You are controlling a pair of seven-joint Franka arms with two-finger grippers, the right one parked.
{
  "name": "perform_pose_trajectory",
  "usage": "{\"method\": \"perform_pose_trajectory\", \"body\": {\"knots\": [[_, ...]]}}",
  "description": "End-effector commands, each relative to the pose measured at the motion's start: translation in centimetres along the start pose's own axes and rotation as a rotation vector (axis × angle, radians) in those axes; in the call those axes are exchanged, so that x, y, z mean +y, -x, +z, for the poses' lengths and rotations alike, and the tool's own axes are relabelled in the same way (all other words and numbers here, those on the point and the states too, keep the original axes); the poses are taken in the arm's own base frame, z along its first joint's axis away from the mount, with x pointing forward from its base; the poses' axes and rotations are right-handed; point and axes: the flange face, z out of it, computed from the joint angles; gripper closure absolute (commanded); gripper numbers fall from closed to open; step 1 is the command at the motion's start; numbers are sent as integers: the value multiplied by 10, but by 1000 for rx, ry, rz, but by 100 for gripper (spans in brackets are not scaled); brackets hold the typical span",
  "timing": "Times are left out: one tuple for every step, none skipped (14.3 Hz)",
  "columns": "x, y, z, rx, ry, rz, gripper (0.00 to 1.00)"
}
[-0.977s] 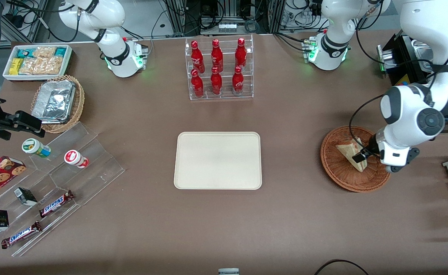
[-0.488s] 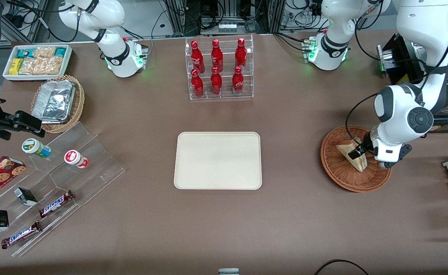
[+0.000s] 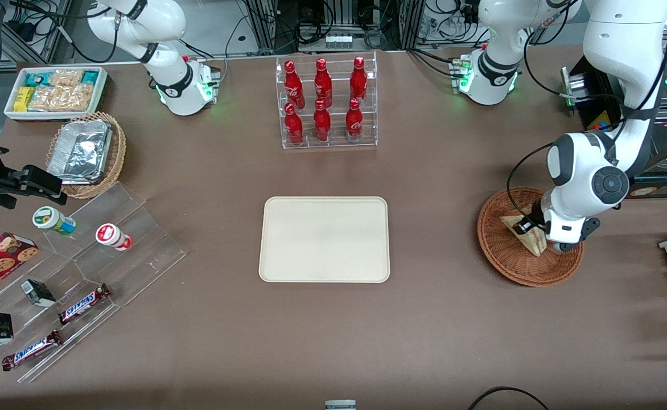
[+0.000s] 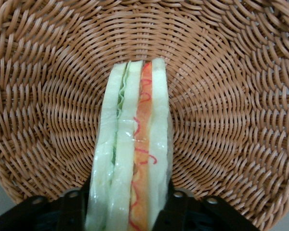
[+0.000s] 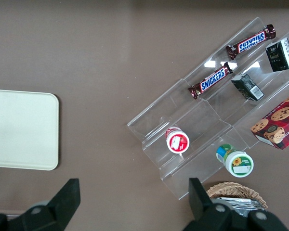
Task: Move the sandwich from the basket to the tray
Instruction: 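Close the left gripper on the wrapped sandwich, then lift the sandwich and carry it with the left gripper over the tray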
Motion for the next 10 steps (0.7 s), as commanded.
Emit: {"method": "perform_pose_trajectory", "body": {"knots": [[9, 9, -29, 12, -28, 36, 76], [16, 11, -50, 16, -32, 49, 76], [29, 16, -71, 12, -43, 73, 76], [48, 23, -94, 19, -51, 108, 76], [71, 34, -112, 46, -91, 188, 76], [95, 47, -125, 69, -122, 255, 76], [118, 60, -128, 79, -121, 292, 77], [134, 72, -129, 88, -119, 317, 78], [153, 85, -127, 90, -113, 346, 79], [171, 96, -132, 102, -105, 390, 79]]}}
